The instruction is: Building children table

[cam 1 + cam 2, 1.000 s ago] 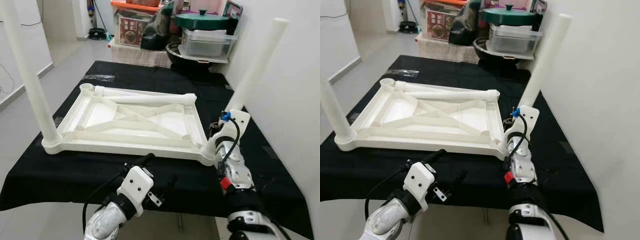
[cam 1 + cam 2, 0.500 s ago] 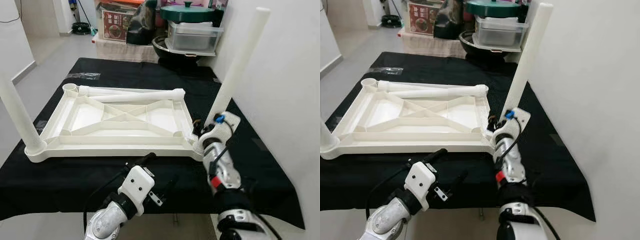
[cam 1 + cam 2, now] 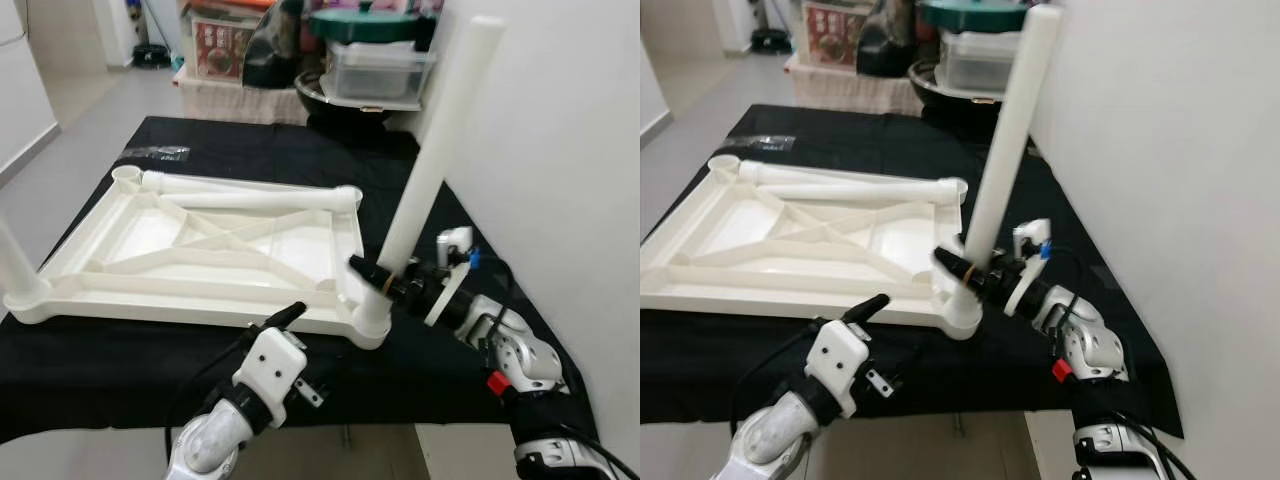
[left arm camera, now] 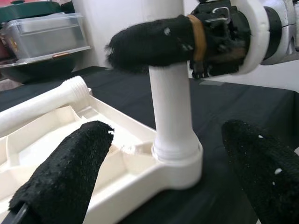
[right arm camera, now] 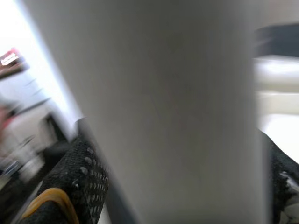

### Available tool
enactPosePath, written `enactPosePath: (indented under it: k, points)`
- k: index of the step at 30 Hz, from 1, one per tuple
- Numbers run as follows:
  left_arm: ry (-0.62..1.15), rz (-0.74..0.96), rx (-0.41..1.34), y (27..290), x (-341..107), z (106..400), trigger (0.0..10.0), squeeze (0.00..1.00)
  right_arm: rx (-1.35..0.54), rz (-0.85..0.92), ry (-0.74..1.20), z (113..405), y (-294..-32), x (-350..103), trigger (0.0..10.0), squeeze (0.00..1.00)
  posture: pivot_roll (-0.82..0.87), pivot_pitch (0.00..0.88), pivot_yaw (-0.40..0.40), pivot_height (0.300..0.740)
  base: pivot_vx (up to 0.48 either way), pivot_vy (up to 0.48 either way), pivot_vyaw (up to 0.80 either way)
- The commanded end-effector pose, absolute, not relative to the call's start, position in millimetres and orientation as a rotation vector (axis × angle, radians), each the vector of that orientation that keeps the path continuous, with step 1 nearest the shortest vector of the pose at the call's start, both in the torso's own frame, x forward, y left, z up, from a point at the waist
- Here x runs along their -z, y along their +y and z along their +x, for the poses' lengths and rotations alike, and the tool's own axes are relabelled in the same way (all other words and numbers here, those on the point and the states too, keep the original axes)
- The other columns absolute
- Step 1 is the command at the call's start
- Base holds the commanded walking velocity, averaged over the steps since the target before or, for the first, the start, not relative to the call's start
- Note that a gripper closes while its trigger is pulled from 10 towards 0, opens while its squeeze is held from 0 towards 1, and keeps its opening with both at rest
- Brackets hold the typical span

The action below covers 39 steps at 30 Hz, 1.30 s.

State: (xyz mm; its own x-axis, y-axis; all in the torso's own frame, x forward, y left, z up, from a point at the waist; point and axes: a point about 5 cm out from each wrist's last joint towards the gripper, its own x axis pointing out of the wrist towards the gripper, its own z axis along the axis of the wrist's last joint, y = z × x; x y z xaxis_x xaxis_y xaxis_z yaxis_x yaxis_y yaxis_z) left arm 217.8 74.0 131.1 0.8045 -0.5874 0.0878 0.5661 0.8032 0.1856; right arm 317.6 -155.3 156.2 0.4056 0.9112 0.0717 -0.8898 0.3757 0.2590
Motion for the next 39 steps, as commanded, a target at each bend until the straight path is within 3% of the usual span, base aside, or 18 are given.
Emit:
enactPosePath:
  k: [1, 3, 4, 6, 7, 15, 17, 21, 24, 26, 27, 29, 32, 35, 36, 37, 39]
  points:
    - [-0.129, 0.159, 0.617, 75, -127, 217, 10.0, 0.00, -1.246, 0.234, 0.114, 317, -147, -156, 10.0, 0.00, 0.13, 0.000, -0.113, 0.740, 0.000, 0.000, 0.00]
    - [-0.129, 0.160, 0.618, 75, -127, 217, 10.0, 0.00, -1.271, 0.199, 0.121, 319, -144, -156, 10.0, 0.00, 0.13, 0.000, -0.114, 0.740, 0.000, 0.000, 0.00]
    - [-0.130, 0.161, 0.616, 75, -128, 217, 10.0, 0.00, -1.281, 0.178, 0.118, 324, -140, -156, 8.4, 0.00, 0.13, 0.000, -0.115, 0.740, 0.000, 0.000, 0.00]
    - [-0.130, 0.162, 0.615, 75, -128, 217, 10.0, 0.00, -1.294, 0.170, 0.116, 327, -138, -157, 8.4, 0.00, 0.13, 0.000, -0.116, 0.740, 0.000, 0.000, 0.00]
    - [-0.131, 0.162, 0.614, 75, -128, 217, 10.0, 0.00, -1.262, 0.154, 0.107, 332, -135, -157, 0.0, 0.00, 0.13, 0.000, -0.120, 0.740, 0.000, 0.000, 0.00]
    - [-0.130, 0.160, 0.609, 76, -128, 217, 10.0, 0.00, -1.020, 0.142, 0.072, 345, -135, -155, 0.0, 0.00, 0.13, 0.000, -0.115, 0.740, 0.000, 0.000, 0.00]
    - [-0.131, 0.159, 0.608, 76, -129, 218, 10.0, 0.00, -0.800, 0.108, 0.086, 354, -141, -149, 0.0, 0.00, 0.12, 0.000, -0.110, 0.740, 0.000, 0.000, 0.00]
    - [-0.129, 0.159, 0.611, 76, -128, 217, 10.0, 0.00, -0.586, 0.108, 0.102, 363, -148, -146, 0.0, 0.00, 0.12, 0.000, -0.109, 0.740, 0.000, 0.000, 0.00]
    - [-0.125, 0.160, 0.614, 76, -127, 216, 10.0, 0.00, -0.046, 0.147, 0.172, 370, -176, -131, 0.0, 0.00, 0.12, 0.000, -0.105, 0.740, 0.000, 0.000, 0.00]
    - [-0.125, 0.160, 0.614, 76, -127, 216, 10.0, 0.00, 0.029, 0.152, 0.184, 368, -180, -128, 0.0, 0.00, 0.12, 0.000, -0.105, 0.740, 0.000, 0.000, 0.00]
    - [-0.124, 0.160, 0.615, 76, -127, 216, 10.0, 0.00, 0.214, 0.177, 0.185, 359, -187, -123, 0.0, 0.00, 0.12, 0.000, -0.108, 0.740, 0.000, 0.000, 0.00]
    - [-0.124, 0.160, 0.615, 76, -127, 216, 10.0, 0.00, 0.214, 0.177, 0.185, 359, -187, -123, 0.0, 0.00, 0.12, 0.000, -0.108, 0.740, 0.000, 0.000, 0.00]
    - [-0.123, 0.161, 0.616, 76, -127, 216, 10.0, 0.00, 0.504, 0.253, 0.180, 335, -183, -117, 0.0, 0.00, 0.12, 0.000, -0.108, 0.740, 0.000, 0.000, 0.00]
    - [-0.123, 0.163, 0.617, 76, -126, 216, 10.0, 0.00, 0.502, 0.273, 0.182, 336, -173, -118, 0.0, 0.00, 0.12, 0.000, -0.109, 0.740, 0.000, 0.000, 0.00]
    - [-0.122, 0.163, 0.616, 76, -126, 216, 10.0, 0.00, 0.479, 0.293, 0.182, 338, -164, -119, 3.5, 0.00, 0.12, 0.000, -0.112, 0.740, 0.000, 0.000, 0.00]
    - [-0.121, 0.164, 0.615, 76, -126, 216, 10.0, 0.00, 0.420, 0.328, 0.167, 341, -153, -122, 10.0, 0.00, 0.12, 0.000, -0.111, 0.740, 0.000, 0.000, 0.00]
    - [-0.121, 0.164, 0.614, 76, -126, 216, 10.0, 0.00, 0.377, 0.352, 0.154, 344, -146, -124, 10.0, 0.00, 0.12, 0.000, -0.111, 0.740, 0.000, 0.000, 0.00]
